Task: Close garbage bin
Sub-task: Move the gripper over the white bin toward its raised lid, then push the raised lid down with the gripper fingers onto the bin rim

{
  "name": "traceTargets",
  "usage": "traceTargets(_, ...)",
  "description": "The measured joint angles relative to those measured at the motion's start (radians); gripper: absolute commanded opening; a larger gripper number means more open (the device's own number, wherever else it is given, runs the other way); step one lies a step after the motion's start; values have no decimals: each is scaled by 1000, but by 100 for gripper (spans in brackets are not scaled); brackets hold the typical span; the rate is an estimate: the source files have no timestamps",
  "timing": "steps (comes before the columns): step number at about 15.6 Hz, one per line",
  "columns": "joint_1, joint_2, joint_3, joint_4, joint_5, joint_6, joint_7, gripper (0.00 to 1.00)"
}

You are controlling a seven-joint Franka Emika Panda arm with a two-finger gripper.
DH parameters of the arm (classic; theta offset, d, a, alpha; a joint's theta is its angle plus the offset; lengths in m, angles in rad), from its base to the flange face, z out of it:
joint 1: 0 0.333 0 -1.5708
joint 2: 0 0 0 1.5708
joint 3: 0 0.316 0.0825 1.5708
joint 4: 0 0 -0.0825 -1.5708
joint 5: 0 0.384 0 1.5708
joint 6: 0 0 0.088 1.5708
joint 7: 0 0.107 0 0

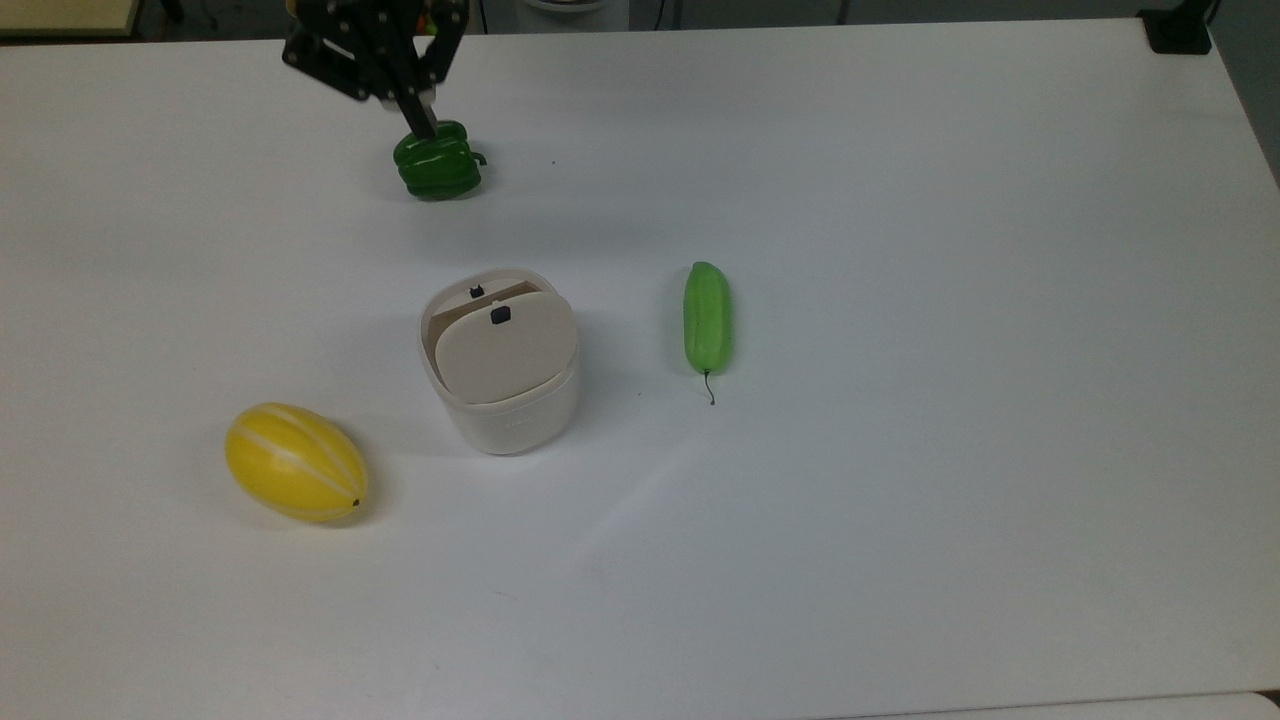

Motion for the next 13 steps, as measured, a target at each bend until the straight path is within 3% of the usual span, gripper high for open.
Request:
traceTargets(7, 66, 162, 0, 51, 13, 104, -4, 0)
traceTargets(13, 84, 204, -4, 68, 13, 127, -15, 0)
